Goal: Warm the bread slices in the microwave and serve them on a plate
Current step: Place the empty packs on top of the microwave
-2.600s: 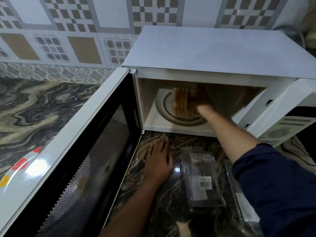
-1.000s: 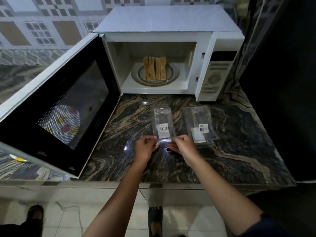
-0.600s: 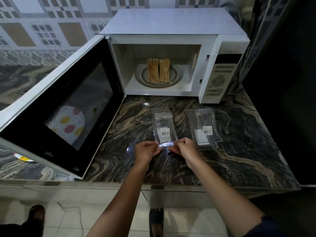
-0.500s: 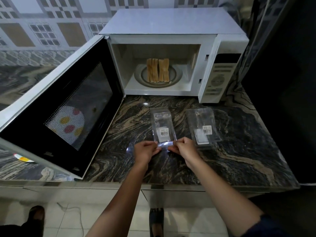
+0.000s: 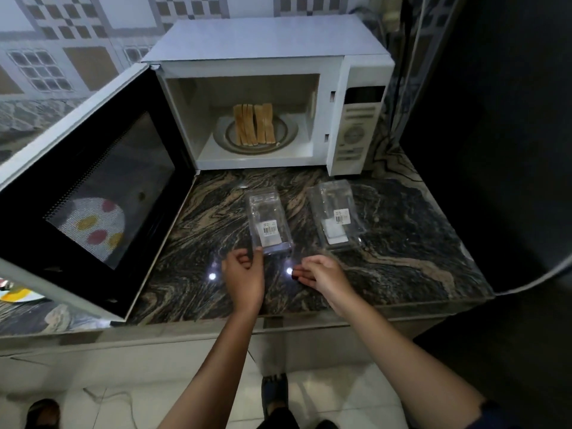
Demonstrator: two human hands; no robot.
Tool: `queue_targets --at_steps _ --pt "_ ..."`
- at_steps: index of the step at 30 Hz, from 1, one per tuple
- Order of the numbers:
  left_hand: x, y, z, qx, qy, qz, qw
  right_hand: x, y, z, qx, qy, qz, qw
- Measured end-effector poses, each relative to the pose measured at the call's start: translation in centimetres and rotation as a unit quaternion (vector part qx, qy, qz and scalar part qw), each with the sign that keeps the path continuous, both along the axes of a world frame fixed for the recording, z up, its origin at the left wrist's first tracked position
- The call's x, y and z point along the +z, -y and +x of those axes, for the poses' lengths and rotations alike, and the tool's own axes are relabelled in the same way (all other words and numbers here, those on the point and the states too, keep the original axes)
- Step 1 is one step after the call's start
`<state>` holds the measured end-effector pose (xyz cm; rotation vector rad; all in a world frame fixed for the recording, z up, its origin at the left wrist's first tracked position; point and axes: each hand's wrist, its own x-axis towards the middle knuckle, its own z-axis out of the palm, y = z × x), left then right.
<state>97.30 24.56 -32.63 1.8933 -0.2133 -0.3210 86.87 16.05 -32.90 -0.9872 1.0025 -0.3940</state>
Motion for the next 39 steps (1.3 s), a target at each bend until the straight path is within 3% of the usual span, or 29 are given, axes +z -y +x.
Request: queue_targets --at_steps 5,11,15,22,35,39 --pt "0.6 1.1 -4.2 -0.111 0.004 -0.086 0.990 -0.4 0.7 -4.2 -0.071 -0.014 -0.006 0.997" --pt "0.6 4.9 -5.9 -0.251 -0.127 -0.013 0.960 0.0 4.8 -7.9 -0.191 -0.049 -0.052 0.979" --pt "1.3 6.8 -6.4 -0.221 -0.239 -0.034 0.945 0.9 7.1 -7.1 -0.146 -0.083 -0.072 0.983" --pt "1.2 8.1 -5.4 -0.188 -0.349 -0.097 0.913 2.5 8.6 -5.7 -0.090 -0.028 0.034 0.995" --pt "1.0 6.8 -5.6 -0.152 -0.309 -0.052 0.937 0.6 7.7 -6.7 -0.071 -0.086 -0.056 0.992" --pt "0.3 6.5 -5.9 -0.168 -0.207 0.003 0.964 1.0 7.6 -6.8 -0.026 -0.147 -0.113 0.982"
